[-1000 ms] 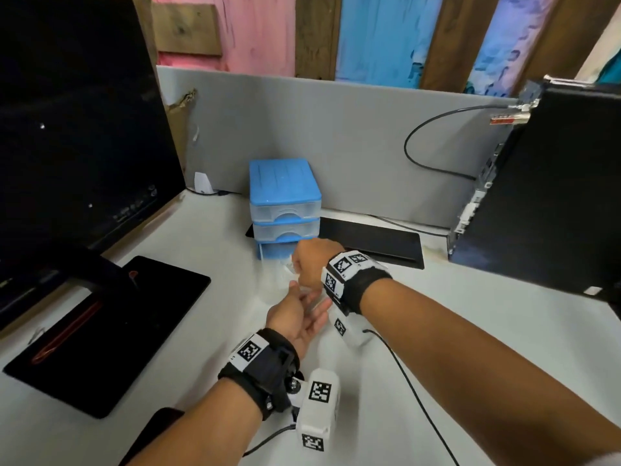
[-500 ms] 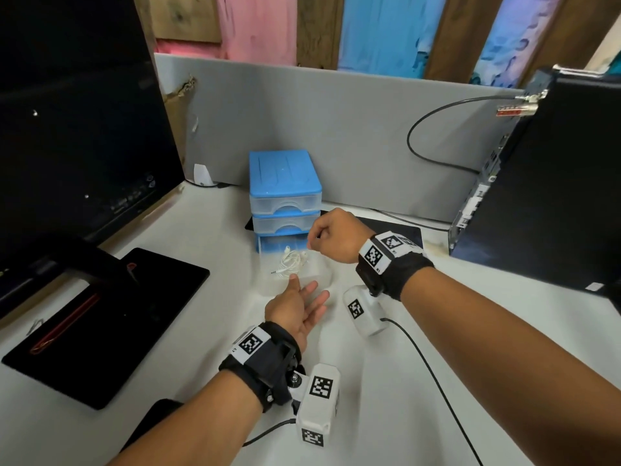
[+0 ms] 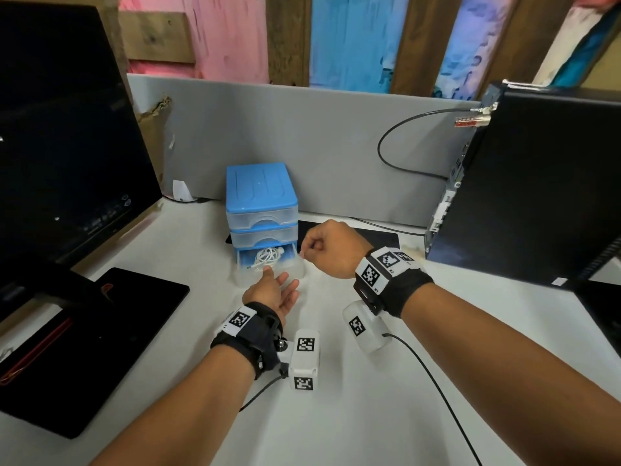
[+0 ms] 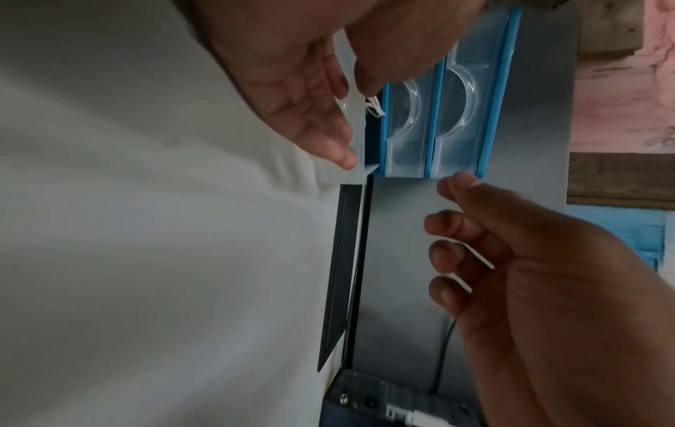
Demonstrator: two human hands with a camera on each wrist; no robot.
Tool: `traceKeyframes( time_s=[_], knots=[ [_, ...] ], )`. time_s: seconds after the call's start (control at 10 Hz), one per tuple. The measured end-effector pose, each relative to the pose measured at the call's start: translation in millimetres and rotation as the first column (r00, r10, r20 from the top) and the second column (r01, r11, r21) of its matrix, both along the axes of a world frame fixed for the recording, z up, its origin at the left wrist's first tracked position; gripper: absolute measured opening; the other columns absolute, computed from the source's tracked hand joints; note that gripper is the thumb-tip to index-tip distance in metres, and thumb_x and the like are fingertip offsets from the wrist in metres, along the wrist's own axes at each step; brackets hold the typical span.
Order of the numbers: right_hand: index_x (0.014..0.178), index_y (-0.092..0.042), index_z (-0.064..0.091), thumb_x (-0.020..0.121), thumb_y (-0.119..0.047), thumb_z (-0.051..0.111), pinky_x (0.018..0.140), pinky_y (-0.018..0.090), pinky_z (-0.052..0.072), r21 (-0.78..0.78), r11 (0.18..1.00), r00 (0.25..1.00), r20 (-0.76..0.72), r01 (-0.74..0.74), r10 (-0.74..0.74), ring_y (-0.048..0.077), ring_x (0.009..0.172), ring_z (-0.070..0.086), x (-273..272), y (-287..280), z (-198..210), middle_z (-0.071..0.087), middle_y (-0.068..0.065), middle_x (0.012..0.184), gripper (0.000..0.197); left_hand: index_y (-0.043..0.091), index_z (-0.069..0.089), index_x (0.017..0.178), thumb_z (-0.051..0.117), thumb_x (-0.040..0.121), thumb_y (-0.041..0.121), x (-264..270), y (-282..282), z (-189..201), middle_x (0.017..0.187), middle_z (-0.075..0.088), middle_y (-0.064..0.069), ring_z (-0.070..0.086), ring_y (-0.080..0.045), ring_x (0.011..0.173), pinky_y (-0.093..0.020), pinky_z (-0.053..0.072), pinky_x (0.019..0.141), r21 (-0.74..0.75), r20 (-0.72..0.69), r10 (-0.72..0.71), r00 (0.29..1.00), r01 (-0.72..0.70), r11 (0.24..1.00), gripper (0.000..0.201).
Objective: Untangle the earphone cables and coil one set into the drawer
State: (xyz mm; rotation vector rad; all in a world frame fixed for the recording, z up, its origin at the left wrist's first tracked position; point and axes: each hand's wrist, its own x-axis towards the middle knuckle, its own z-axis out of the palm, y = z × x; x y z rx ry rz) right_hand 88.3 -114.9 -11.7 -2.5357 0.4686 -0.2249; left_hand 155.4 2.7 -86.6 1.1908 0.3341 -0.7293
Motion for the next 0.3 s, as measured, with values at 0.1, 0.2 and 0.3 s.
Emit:
traceKeyframes(
  time_s=[0.1, 0.2, 0.3],
  knots=[
    [0.084, -0.023, 0.074, 0.087, -0.023, 0.063, 0.071, 0.028, 0.055, -0.012, 1.0, 1.0, -0.01, -0.001, 0.001, 0.009, 0.068, 0.061, -10.3, -1.5, -2.4, 0.06, -0.017, 0.064, 0.012, 0.013, 0.051, 0.132, 0.05, 0.1, 0.013, 10.1, -6.5, -2.3, 0.124, 0.062, -0.002, 0.07, -0.015, 0.084, -0.023, 0.056, 0.058, -0.097, 0.032, 0.005, 0.999, -0.002, 0.995, 0.032],
    [0.083, -0.025, 0.074, 0.087, -0.027, 0.064, 0.073, 0.027, 0.054, -0.012, 1.0, 1.0, -0.024, 0.009, -0.009, 0.008, 0.067, 0.06, -22.7, -6.7, -8.1, 0.06, -0.017, 0.063, 0.011, 0.021, 0.033, 0.149, 0.044, 0.099, 0.0, 9.4, -4.9, 0.9, 0.133, 0.051, 0.003, 0.069, -0.018, 0.098, -0.027, 0.054, 0.074, -0.174, 0.084, -0.063, 0.995, 0.077, 0.982, 0.055],
    [0.087, -0.025, 0.074, 0.088, -0.029, 0.063, 0.073, 0.028, 0.054, 0.026, 0.999, 0.998, -0.04, 0.047, -0.046, 0.01, 0.07, 0.063, -34.5, -11.4, -11.6, 0.065, -0.013, 0.07, 0.012, 0.023, 0.032, 0.148, 0.044, 0.099, 0.0, 7.1, -4.8, -0.3, 0.139, 0.05, 0.005, 0.068, -0.019, 0.104, -0.028, 0.053, 0.077, -0.16, 0.16, -0.138, 0.977, 0.164, 0.973, 0.055]
  ],
)
